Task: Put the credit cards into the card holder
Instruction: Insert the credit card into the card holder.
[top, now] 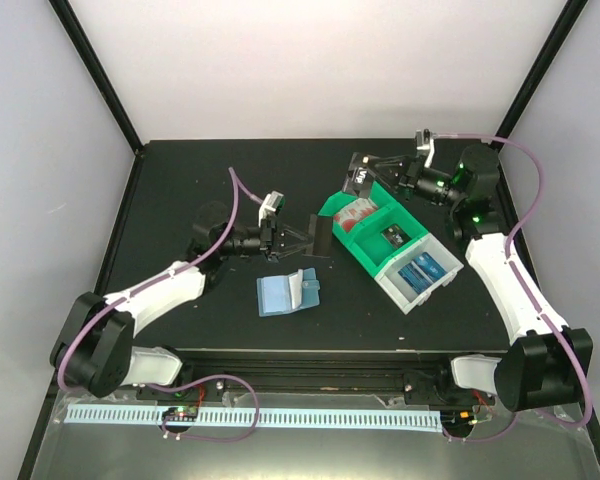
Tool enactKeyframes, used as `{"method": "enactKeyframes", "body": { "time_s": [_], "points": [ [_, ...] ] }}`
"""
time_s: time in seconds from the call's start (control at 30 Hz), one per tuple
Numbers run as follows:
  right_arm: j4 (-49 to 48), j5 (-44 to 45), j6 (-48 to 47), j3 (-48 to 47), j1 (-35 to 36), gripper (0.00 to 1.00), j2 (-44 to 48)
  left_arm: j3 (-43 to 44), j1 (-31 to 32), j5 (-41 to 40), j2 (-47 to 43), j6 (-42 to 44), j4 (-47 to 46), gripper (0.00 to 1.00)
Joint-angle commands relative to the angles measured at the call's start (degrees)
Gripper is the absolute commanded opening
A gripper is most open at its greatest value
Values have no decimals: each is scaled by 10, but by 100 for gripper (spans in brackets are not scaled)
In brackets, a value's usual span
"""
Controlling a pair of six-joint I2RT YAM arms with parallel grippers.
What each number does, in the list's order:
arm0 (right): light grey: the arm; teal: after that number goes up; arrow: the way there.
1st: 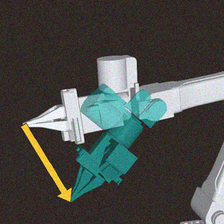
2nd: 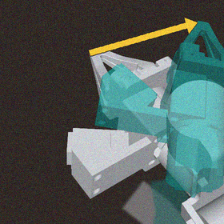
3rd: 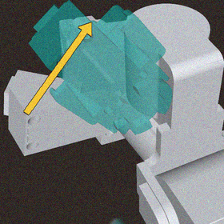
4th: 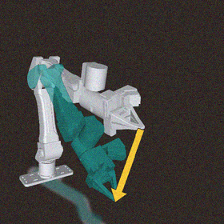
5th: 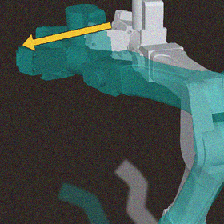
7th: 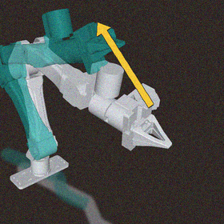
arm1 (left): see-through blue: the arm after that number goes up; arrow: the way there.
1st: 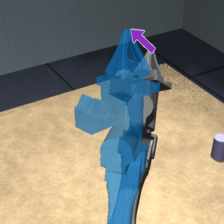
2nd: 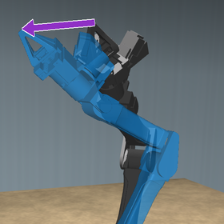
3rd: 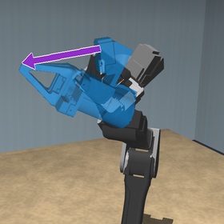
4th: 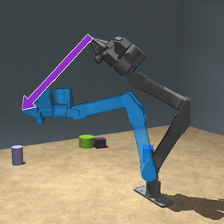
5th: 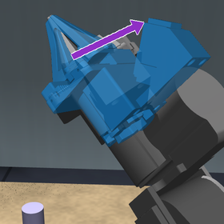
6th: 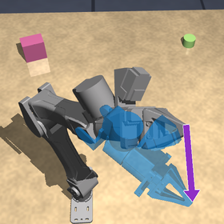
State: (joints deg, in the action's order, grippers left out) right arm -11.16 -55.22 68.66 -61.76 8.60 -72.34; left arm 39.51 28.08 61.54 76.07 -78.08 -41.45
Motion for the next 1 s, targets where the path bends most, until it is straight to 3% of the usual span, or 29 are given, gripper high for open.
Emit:
{"method": "enactKeyframes", "body": {
  "time_s": [0.0,0.13,0.27,0.43,0.57,0.97],
  "points": [
    [104,34,-128,5,13,1,3,-15,-27,-53,-51,146,205,2],
    [182,44,-227,30,68,1,-3,-4,-34,-234,-110,332,472,1],
    [195,75,-261,72,151,1,-34,-25,-37,-355,-158,388,578,2],
    [178,115,-249,64,262,1,-118,-67,-39,-395,-187,390,618,2],
    [153,153,-226,54,311,1,-189,-106,-39,-406,-198,390,627,2],
    [123,201,-220,35,331,1,-307,-131,-51,-384,-137,444,616,2]
  ]
}}
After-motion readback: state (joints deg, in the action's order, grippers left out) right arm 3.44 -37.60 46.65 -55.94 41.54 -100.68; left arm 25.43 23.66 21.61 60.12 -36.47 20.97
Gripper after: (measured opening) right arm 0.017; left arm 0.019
